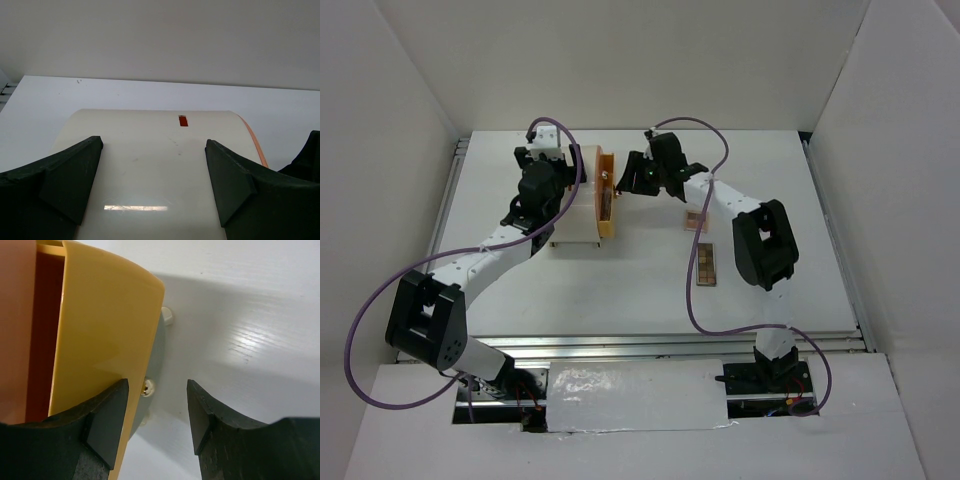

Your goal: Organize the makeup

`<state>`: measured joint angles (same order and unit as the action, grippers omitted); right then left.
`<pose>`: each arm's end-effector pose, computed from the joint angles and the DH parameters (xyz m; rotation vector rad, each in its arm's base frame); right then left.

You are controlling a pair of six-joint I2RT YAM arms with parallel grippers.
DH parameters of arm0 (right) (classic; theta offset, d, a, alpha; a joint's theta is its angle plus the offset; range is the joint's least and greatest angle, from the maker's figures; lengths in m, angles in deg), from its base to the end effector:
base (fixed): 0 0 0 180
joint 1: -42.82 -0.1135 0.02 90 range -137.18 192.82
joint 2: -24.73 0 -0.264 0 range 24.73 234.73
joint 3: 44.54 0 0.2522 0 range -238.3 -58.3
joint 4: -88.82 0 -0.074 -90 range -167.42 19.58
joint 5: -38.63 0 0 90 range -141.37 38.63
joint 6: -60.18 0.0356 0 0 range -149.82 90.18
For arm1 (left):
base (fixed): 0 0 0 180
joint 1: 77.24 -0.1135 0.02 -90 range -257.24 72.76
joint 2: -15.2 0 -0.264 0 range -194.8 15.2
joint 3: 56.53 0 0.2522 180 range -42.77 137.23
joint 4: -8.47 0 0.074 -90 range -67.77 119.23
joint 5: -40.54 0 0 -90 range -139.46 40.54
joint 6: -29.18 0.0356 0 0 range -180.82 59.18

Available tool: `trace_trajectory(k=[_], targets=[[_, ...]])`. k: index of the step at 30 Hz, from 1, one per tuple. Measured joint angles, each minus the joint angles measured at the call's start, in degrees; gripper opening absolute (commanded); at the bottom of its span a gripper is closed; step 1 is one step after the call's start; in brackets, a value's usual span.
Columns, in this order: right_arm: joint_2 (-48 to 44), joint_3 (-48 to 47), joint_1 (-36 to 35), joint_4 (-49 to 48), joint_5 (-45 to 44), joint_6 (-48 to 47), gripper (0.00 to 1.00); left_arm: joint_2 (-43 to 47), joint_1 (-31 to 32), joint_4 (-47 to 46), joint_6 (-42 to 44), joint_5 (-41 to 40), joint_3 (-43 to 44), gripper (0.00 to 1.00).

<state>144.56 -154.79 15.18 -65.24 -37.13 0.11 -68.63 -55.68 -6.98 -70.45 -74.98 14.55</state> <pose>0.4285 0.2343 0.2375 -0.1015 2.2933 0.8187 0.3252 -0.1120 0.3253 -0.1966 1.5163 -0.0947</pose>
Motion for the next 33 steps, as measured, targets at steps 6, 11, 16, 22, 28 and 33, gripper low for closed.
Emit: trace_trajectory(k=[6, 11, 16, 22, 28, 33], targets=[[0.3, 0.7, -0.6, -4.1, 4.1, 3.4, 0.59, 0.0, 0.0, -0.2, 0.0, -0.1, -0.1, 0.98], [1.3, 0.7, -0.8, -6.6, 6.9, 6.1, 0.59, 0.0, 0.0, -0.6, 0.0, -0.2, -0.3, 0.98], [3.9, 0.2, -0.5, -8.0, 8.9, 7.7, 0.59, 0.0, -0.1, -0.6, -0.1, -0.5, -0.3, 0.98], [3.3, 6.5, 0.5, -14.5, 11.0, 11.7, 0.59, 0.0, -0.2, -0.7, -1.1, -0.8, -0.3, 0.98], [3.1, 15.8, 2.2, -22.2, 14.8, 17.3, 0.59, 0.0, -0.2, -0.8, -1.3, -1.3, -0.3, 0.98], [3.4, 18.5, 2.5, -31.3, 18.3, 21.1, 0.59, 0.0, -0.2, -0.7, -1.3, -1.4, -0.3, 0.98]])
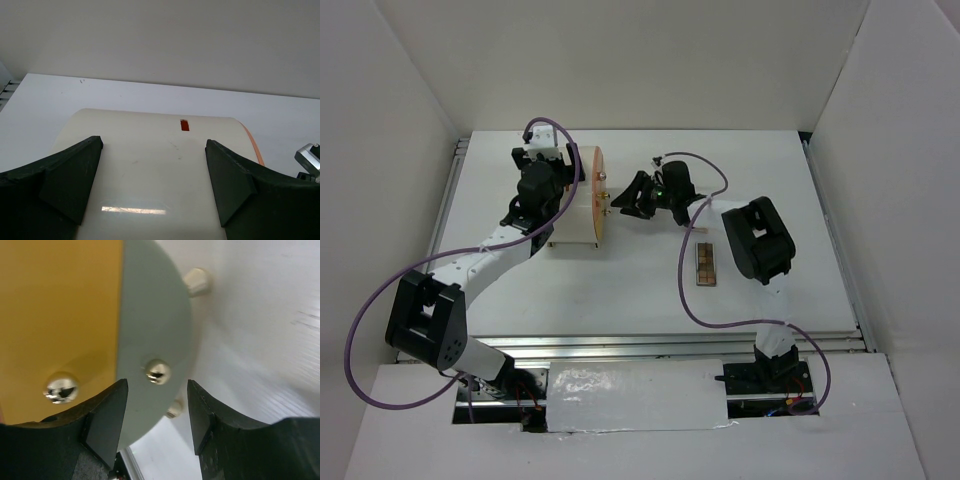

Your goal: Organize the makeup

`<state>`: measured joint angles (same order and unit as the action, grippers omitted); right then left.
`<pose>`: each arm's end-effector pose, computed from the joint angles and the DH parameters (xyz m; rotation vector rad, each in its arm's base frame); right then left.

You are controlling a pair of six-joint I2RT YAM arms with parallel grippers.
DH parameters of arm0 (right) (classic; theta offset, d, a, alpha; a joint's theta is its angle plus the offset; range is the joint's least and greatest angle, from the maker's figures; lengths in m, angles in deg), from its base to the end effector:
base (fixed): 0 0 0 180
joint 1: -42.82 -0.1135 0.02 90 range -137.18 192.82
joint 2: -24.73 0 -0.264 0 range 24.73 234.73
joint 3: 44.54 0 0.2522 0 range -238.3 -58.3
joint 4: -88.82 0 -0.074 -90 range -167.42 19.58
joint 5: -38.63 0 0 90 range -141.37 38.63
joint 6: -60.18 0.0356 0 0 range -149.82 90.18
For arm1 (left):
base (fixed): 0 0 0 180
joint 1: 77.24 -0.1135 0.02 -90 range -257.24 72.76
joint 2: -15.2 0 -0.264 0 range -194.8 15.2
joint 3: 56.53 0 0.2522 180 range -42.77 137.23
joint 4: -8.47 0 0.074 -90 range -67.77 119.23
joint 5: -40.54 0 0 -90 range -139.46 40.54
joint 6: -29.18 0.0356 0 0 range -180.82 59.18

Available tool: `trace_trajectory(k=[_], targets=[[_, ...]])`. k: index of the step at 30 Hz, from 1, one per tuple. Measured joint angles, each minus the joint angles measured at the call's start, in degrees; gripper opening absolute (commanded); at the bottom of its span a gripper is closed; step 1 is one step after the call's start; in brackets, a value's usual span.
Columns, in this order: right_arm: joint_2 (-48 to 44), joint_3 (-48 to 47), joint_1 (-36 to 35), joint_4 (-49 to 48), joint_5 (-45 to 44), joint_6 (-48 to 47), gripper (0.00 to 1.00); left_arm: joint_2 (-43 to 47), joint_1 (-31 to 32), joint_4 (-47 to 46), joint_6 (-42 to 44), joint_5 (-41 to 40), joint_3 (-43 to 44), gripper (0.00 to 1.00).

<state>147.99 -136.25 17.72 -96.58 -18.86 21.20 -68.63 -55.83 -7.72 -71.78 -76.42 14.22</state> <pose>0.4203 0.2180 0.1564 0.1046 2.2486 1.3591 0.3251 -0.1101 0.3246 -0.2377 1.5045 -0.0946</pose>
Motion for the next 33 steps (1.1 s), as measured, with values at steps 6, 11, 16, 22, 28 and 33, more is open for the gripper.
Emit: trace_trajectory(k=[6, 11, 16, 22, 28, 33], targets=[[1.5, 0.0, 0.0, -6.4, 2.9, 3.1, 0.58, 0.0, 0.0, 0.0, 0.0, -0.2, 0.0, 0.98], [3.5, 0.0, 0.0, -7.6, 3.8, 4.3, 0.58, 0.0, 0.0, 0.0, 0.0, -0.3, 0.0, 0.99], [4.5, 0.0, 0.0, -8.4, 4.4, 5.4, 0.56, 0.0, 0.0, 0.0, -0.3, -0.3, 0.0, 0.99], [5.0, 0.0, -0.2, -10.5, 5.3, 7.0, 0.55, 0.0, 0.0, -0.1, -1.2, -0.4, 0.0, 0.99], [7.3, -0.2, -0.9, -12.2, 5.9, 8.8, 0.5, 0.0, 0.0, -0.1, -1.3, -0.5, 0.0, 0.99], [7.8, -0.2, -1.0, -14.7, 6.4, 10.5, 0.4, 0.0, 0.0, -0.2, -1.3, -0.5, 0.0, 0.99]])
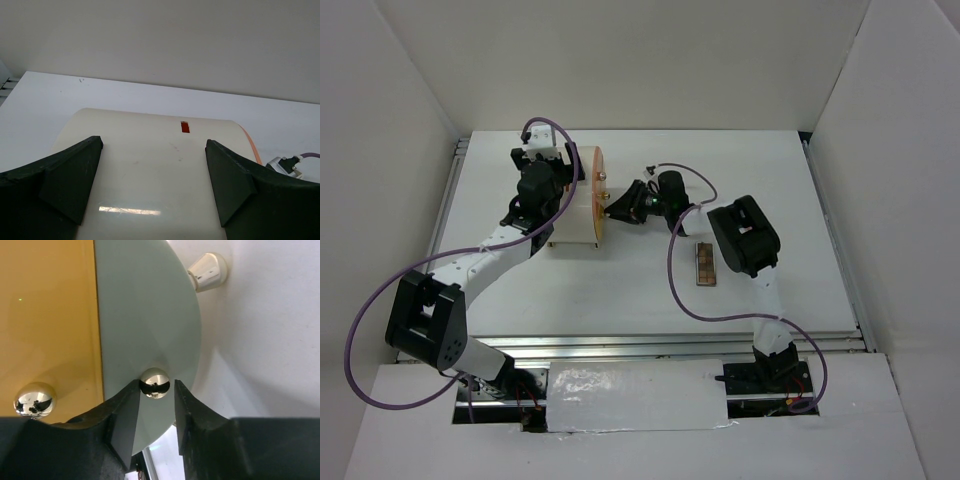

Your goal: Organize the makeup

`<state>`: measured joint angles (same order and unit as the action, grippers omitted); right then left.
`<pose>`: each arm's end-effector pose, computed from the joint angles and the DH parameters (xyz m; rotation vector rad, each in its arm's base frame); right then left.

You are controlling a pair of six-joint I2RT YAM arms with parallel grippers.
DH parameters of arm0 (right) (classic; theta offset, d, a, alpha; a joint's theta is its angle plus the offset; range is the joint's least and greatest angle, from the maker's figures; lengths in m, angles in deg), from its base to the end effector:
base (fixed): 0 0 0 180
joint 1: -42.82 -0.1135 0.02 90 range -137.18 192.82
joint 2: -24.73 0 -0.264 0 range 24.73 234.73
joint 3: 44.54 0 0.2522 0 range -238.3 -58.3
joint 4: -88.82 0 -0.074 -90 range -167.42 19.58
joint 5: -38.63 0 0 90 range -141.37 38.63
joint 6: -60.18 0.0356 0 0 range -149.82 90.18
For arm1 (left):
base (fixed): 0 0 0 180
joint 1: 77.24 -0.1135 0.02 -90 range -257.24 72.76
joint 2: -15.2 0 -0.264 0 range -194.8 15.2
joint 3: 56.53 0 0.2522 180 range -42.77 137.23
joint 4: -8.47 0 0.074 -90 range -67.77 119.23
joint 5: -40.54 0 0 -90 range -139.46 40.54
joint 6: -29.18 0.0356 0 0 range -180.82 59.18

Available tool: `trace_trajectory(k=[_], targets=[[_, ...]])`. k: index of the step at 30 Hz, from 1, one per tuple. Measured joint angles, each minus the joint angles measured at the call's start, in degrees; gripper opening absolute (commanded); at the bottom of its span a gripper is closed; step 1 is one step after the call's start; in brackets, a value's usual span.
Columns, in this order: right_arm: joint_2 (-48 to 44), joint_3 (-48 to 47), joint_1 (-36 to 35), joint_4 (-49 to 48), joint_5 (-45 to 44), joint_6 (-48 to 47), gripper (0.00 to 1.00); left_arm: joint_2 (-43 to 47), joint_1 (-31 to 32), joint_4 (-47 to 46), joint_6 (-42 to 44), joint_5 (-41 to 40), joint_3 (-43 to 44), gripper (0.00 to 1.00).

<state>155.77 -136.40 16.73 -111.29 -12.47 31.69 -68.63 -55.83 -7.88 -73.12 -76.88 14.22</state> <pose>0.4257 0.2334 0.1201 0.1381 2.2009 1.5995 0.3250 -0.1098 0.3249 -0.2622 1.4983 -0.1083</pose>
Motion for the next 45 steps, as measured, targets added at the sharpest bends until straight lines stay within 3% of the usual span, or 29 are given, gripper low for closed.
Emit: trace_trajectory(k=[3, 8, 21, 45], targets=[[0.4, 0.0, 0.0, -1.7, 0.6, 1.0, 0.29, 0.0, 0.0, 0.0, 0.0, 0.0, 0.0, 0.99], [0.7, 0.0, 0.0, -2.6, 0.9, 1.7, 0.24, 0.0, 0.0, 0.0, -0.1, -0.8, 0.0, 0.99], [0.3, 2.4, 2.0, -5.3, 2.6, 2.0, 0.26, 0.0, 0.0, -0.1, -0.2, -1.9, 0.0, 0.99], [-6.0, 8.9, 9.7, -0.2, 5.4, -4.4, 0.26, -0.1, 0.0, -0.4, -1.4, -3.4, 0.0, 0.99]])
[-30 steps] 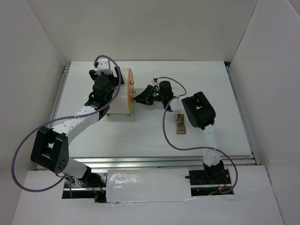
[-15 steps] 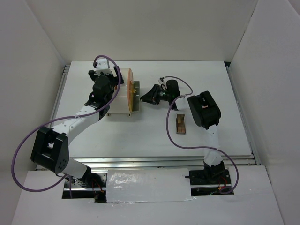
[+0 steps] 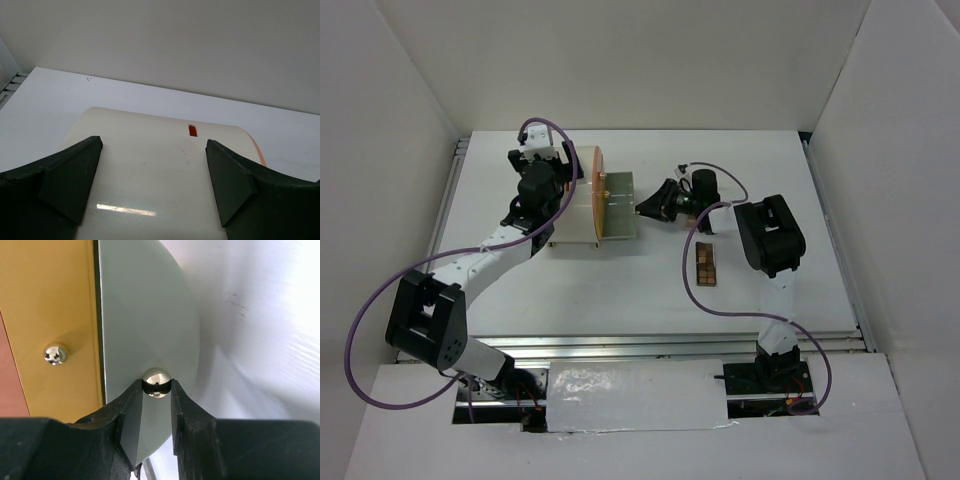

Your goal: Organize the makeup

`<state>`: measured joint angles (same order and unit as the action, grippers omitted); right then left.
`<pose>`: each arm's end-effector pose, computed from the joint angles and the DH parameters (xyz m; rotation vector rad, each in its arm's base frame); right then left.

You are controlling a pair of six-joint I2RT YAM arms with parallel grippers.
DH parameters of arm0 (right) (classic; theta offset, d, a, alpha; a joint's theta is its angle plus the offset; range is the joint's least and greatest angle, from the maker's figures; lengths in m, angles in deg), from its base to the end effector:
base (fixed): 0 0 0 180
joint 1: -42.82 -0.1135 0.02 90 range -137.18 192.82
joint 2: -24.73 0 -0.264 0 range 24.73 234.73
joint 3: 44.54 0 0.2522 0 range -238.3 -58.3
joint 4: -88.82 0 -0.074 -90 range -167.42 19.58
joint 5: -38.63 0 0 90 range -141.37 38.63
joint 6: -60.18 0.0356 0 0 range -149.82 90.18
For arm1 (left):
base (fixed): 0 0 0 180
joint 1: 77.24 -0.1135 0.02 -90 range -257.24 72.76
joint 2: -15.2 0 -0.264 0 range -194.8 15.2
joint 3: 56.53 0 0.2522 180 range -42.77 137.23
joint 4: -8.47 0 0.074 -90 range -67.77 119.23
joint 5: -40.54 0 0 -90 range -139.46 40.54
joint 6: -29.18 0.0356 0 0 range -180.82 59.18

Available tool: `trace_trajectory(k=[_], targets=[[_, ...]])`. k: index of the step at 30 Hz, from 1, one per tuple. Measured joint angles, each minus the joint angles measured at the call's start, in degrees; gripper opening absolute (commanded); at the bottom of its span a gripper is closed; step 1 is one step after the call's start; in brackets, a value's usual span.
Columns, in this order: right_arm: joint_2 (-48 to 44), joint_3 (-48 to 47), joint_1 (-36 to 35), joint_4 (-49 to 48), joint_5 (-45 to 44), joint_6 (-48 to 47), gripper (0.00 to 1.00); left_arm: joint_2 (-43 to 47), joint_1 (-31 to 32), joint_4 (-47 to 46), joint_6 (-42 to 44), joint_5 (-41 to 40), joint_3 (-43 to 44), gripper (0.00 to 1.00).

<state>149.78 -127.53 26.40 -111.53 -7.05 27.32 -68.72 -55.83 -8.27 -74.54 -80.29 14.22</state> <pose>0.4258 0.1514 0.1239 0.1876 2.1803 1.5446 0.3250 -0.1078 0.3251 -0.3288 1.4819 -0.0850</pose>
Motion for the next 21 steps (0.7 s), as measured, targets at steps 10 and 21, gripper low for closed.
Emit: trace_trajectory(k=[10, 21], targets=[[-1.8, 1.6, 1.5, 1.7, 0.4, -1.6, 0.32, -0.1, 0.0, -0.2, 0.0, -0.4, 0.0, 0.99], [-6.8, 4.7, 2.7, 4.7, -0.5, -3.8, 0.69, -0.2, 0.0, -0.3, -0.1, -0.3, 0.0, 0.99]])
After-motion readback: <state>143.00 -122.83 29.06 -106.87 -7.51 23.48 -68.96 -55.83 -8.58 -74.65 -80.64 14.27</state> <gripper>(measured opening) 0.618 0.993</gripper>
